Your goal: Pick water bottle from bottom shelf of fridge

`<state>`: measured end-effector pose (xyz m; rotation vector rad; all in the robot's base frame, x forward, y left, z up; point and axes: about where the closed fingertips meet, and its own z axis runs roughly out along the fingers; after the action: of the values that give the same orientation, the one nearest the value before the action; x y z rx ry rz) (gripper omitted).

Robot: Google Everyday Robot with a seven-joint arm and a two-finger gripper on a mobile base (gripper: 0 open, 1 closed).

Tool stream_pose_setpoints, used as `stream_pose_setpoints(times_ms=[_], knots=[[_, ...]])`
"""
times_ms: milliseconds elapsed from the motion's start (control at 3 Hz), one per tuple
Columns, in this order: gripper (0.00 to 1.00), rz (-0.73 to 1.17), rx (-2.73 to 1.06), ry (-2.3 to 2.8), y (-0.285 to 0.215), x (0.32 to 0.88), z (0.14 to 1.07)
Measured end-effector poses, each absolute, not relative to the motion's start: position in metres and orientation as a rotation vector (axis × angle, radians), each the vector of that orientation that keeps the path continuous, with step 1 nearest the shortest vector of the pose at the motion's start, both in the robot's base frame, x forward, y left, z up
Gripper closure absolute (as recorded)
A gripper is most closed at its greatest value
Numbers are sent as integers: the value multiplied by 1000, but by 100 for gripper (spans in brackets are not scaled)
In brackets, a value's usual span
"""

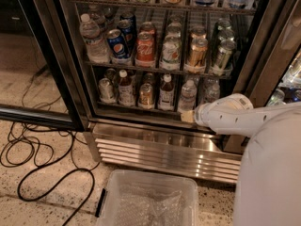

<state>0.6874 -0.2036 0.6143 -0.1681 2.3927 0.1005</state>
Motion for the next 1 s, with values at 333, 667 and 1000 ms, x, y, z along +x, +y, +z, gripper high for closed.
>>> stream_pose_setpoints(times_ms=[333,667,1000], knots=[[25,54,-134,2383,-222,696,616],[27,29,-104,2376,-232,701,615],[27,9,-78,2373,-239,703,612]])
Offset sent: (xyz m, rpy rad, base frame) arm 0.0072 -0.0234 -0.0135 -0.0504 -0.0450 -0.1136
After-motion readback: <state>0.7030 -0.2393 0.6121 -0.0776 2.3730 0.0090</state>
